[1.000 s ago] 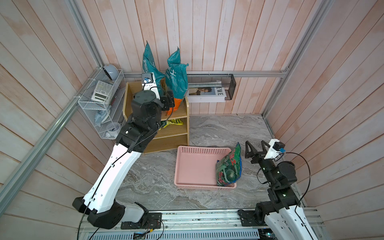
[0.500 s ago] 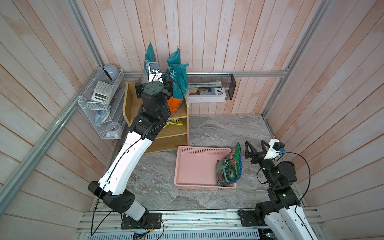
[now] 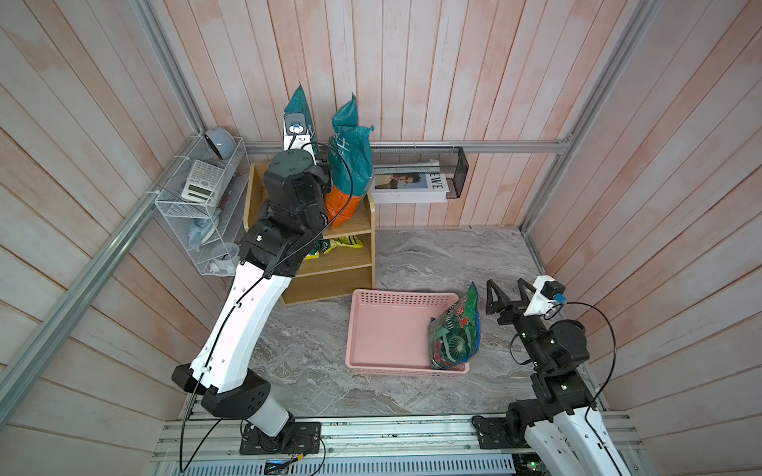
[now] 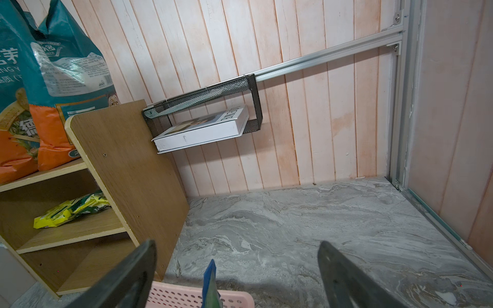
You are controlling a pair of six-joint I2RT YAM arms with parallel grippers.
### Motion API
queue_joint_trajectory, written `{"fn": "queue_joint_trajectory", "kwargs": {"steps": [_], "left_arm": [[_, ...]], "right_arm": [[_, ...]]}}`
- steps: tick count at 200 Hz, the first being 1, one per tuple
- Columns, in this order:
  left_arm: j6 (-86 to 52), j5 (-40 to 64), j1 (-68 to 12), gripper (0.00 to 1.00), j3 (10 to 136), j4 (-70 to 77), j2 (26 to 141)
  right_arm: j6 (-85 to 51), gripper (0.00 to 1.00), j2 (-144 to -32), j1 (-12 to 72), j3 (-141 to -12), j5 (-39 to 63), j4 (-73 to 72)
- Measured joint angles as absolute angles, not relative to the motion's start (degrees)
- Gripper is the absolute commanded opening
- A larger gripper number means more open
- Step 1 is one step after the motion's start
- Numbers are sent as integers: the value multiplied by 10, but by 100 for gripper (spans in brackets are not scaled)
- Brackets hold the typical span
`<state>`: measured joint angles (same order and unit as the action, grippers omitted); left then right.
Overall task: Take down the fertilizer bag from the shelf
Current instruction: Pick up the fertilizer bag from the shelf.
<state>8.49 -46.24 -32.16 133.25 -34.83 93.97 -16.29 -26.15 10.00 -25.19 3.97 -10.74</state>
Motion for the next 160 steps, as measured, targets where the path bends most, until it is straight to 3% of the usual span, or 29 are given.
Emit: {"fn": "queue_joint_trajectory", "kwargs": {"steps": [23,43,94,160], "left_arm": [[91,-515,-356,0,1428,-405,985],[149,-591,-416,0,1418,-378,986],[431,-778,-610,0,1313,-91,967],[635,-893,-730,0,1209,202,930]], "right_arm": [[-163,98,-264,100,-252,40,-108],[-163,98,-265,100,-251,40,-109],[-163,98,-267,100,-251,42,-111],[-163,98,-267,100,-251,42,-111]]}}
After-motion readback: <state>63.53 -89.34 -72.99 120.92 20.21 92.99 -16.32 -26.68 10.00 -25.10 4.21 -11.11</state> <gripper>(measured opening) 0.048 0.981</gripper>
